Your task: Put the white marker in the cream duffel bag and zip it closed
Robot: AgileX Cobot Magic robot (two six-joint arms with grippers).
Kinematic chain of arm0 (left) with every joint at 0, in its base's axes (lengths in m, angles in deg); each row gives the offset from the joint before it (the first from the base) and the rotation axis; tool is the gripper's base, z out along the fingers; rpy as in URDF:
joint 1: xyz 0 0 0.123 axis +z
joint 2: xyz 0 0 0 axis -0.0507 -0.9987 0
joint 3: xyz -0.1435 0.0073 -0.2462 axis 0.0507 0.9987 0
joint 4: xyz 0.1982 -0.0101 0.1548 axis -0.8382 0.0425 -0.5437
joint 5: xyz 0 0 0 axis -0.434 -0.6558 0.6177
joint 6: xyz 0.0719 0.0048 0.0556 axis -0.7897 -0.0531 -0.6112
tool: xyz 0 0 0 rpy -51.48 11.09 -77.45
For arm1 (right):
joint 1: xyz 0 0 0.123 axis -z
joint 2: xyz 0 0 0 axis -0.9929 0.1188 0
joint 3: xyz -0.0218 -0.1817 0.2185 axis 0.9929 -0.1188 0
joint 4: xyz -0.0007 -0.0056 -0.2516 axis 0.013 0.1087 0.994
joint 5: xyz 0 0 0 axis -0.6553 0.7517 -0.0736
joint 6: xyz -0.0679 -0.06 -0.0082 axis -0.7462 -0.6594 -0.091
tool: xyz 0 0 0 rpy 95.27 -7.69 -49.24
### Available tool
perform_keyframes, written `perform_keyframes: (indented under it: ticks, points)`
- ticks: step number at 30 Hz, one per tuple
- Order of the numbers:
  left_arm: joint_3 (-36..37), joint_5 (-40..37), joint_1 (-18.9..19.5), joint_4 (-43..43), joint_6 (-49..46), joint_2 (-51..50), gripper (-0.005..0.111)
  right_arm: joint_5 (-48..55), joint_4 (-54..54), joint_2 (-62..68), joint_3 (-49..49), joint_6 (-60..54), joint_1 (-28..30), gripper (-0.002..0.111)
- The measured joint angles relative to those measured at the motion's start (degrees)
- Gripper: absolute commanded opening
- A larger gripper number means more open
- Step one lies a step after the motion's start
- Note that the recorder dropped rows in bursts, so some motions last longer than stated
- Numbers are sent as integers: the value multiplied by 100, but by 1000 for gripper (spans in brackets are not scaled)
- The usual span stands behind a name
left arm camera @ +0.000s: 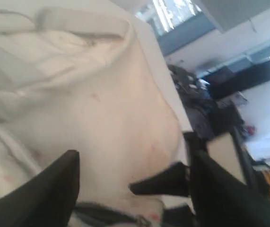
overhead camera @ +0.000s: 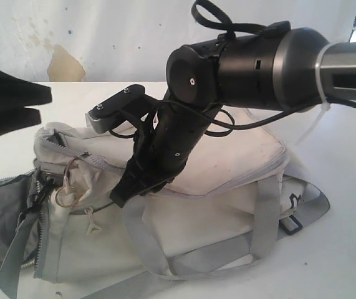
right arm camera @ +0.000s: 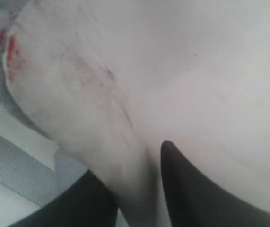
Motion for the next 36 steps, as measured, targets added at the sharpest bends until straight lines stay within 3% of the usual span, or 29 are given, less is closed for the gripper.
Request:
perform_keyframes:
  ticks: [3, 6, 16, 27, 36]
  points:
    - [-399, 1016, 0, -658, 729, 31, 74, 93, -23, -33, 0, 0, 0, 37]
    - [-931, 1334, 0, -1762, 1482, -133, 74, 237, -32, -46, 0, 0, 0, 37]
    - [-2337, 739, -72, -3204, 1843, -1326, 74, 210, -35, -46, 0, 0, 0, 37]
    - [-3892, 280, -1027, -4734, 2035, -2562, 74, 52, -44, -46, 0, 0, 0, 37]
    - [-4250, 146, -1265, -5241, 1910, -3230, 74, 29, -44, -46, 0, 0, 0, 37]
